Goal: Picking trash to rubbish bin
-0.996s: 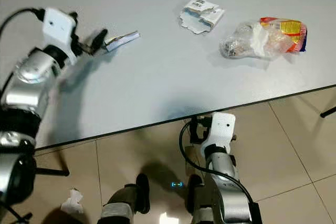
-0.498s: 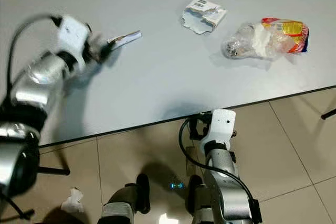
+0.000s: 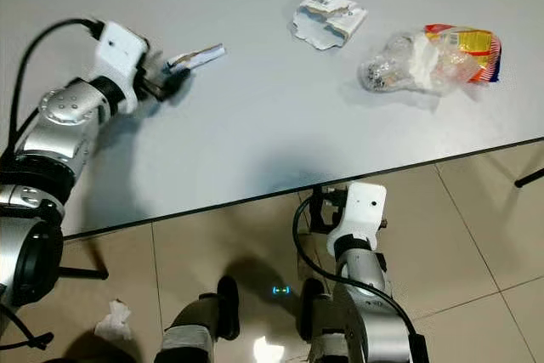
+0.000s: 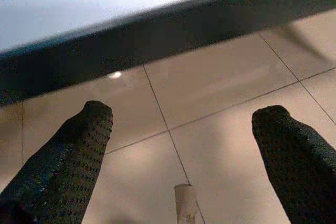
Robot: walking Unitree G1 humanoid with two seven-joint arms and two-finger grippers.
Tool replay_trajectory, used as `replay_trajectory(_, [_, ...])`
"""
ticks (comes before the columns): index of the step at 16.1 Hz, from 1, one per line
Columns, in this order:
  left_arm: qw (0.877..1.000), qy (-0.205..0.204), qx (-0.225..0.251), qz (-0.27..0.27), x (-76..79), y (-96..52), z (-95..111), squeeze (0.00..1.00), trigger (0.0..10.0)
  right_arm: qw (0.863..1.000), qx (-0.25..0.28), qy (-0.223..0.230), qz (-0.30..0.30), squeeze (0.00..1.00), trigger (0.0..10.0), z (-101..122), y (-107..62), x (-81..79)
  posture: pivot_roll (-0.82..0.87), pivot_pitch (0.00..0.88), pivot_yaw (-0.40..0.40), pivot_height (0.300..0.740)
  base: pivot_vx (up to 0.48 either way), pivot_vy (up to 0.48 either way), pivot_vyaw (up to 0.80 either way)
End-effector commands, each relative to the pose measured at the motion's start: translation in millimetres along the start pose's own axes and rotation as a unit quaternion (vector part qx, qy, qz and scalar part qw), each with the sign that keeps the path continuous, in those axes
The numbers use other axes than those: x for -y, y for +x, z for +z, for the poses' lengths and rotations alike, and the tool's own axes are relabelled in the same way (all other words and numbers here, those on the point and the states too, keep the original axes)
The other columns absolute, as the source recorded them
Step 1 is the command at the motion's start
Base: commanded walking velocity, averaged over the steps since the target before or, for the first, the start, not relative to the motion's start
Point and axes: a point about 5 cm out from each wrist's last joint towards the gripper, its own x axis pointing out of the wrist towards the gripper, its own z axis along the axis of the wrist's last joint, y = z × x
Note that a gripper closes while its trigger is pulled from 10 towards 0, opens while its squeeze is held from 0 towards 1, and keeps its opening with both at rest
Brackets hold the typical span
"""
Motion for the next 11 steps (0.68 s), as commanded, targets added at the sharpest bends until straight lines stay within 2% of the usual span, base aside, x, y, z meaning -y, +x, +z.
replay_trajectory(1, [1.000, 0.002, -0.010, -0.009, 3.2, 0.5, -4.2, 0.00, 10.0, 1.000, -0.012, 0.015, 0.002, 0.00, 10.0, -3.4, -4.9, -4.2, -0.03, 0.394, 0.038, 0.740, 0.000, 0.000, 0.00])
replay_trajectory(4, [1.000, -0.007, -0.010, -0.016, 13.0, 5.3, -6.1, 0.00, 10.0, 1.000, -0.016, 0.016, 0.003, 0.00, 10.0, -3.5, -8.2, -5.6, -0.04, 0.402, 0.033, 0.740, 0.000, 0.000, 0.00])
replay_trajectory(7, [1.000, 0.004, -0.001, 0.023, 15.2, 9.1, -3.3, 0.00, 10.0, 1.000, -0.017, 0.016, 0.002, 0.00, 10.0, -3.8, -10.3, -5.9, -0.05, 0.408, 0.035, 0.740, 0.000, 0.000, 0.00])
replay_trajectory(11, [1.000, 0.003, 0.005, 0.031, 22.2, 14.1, -0.7, 0.00, 10.0, 1.000, -0.020, 0.017, -0.002, 0.00, 10.0, -5.2, -13.1, -4.0, -0.05, 0.412, 0.039, 0.740, 0.000, 0.000, 0.00])
